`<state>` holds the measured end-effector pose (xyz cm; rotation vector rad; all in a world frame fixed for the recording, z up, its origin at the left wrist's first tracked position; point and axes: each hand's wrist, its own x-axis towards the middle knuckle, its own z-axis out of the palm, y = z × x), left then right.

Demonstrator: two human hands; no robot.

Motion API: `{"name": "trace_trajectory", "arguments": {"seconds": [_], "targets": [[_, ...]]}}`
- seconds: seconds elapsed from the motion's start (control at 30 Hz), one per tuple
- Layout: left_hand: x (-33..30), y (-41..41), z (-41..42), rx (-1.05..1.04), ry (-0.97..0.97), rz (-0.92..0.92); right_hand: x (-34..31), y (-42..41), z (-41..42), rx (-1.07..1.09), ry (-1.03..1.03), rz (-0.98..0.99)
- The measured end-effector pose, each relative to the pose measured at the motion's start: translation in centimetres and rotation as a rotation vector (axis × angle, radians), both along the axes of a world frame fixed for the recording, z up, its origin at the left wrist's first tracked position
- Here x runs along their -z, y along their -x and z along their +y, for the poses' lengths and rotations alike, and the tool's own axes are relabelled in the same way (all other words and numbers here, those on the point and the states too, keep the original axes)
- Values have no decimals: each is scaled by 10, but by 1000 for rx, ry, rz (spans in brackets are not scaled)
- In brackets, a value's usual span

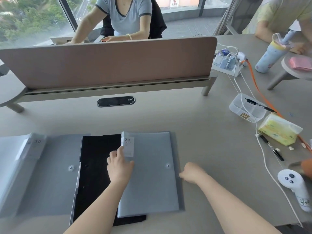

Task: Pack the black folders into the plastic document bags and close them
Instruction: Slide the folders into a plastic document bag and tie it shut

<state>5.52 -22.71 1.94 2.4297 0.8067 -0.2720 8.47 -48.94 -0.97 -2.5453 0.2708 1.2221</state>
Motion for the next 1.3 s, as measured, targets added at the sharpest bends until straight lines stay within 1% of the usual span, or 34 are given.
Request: {"name": "trace_trajectory", "arguments": {"seconds": [0.07,0.13,0.27,0.33,0.43,0.57,0.87,1.0,1.07,1.3], "targets": [[-1,-1,-7,132,-103,-18,-5,0,1,57,-41,13],[-4,-2,-17,315,-157,-25,-11,-2,1,164,-101,38],[1,-6,-38,694,-147,67,-17,-5,4,331,-172,96],[8,-5,-45,814,-172,131,-20,-5,5,389,-203,126],[18,-3,-50,918,-241,205,-20,-6,7,428,-217,127],[22,-1,-51,956,-291,230,-10,-12,14,431,-200,9],[24,1,-50,938,-275,223,9,-27,41,314,-93,-138],[24,1,-49,934,-261,232,6,-34,57,196,-27,-224],[24,1,-49,935,-259,232,5,-33,67,116,-28,-267],[27,3,-47,910,-239,215,3,-11,77,-131,-65,-280]]}}
